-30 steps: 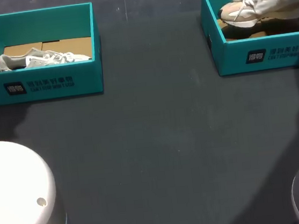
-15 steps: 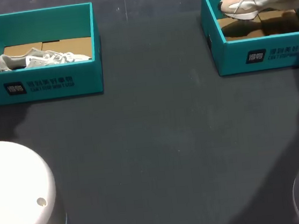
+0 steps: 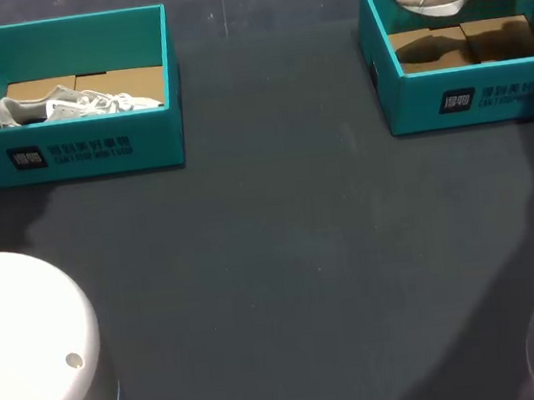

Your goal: Take the shoe out of the shoebox, open the shoe tongue, remove and reinsert the insole, then place the shoe into the shoebox

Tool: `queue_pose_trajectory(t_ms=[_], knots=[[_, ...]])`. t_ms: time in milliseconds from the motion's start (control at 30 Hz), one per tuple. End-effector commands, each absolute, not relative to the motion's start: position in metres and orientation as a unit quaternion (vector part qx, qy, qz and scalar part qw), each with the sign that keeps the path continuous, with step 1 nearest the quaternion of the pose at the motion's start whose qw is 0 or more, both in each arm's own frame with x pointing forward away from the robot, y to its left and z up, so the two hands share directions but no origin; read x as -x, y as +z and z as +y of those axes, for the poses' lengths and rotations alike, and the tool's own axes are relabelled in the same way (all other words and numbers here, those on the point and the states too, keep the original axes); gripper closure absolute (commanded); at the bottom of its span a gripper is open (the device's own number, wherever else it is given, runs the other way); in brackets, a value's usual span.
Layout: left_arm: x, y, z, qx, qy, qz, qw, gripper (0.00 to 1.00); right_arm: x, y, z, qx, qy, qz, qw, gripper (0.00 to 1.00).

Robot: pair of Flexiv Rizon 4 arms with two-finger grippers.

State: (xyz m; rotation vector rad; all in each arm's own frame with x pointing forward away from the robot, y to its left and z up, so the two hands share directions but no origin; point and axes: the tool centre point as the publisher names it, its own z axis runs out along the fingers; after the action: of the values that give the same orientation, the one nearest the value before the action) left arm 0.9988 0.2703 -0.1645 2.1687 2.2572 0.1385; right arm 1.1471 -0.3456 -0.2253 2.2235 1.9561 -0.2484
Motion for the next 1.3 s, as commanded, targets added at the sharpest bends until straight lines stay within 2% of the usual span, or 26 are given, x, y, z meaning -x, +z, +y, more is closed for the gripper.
queue_pose_trajectory(t_ms=[33,633,833,1300], knots=[[-0.999,-0.164,0.271,-0.693,0.045,0.720,0.004,0.00,-1.143,-0.203,-0.344,-0.745,-0.081,0.656,0.085,1.00],[-0.999,-0.164,0.271,-0.693,0.045,0.720,0.004,0.00,-1.133,-0.129,-0.330,-0.721,-0.093,0.676,0.125,1.00],[-0.999,-0.164,0.271,-0.693,0.045,0.720,0.004,0.00,-1.125,-0.118,-0.317,-0.712,-0.092,0.685,0.126,1.00],[-0.999,-0.164,0.271,-0.693,0.045,0.720,0.004,0.00,-1.047,-0.113,-0.245,-0.718,-0.094,0.680,0.116,1.00]])
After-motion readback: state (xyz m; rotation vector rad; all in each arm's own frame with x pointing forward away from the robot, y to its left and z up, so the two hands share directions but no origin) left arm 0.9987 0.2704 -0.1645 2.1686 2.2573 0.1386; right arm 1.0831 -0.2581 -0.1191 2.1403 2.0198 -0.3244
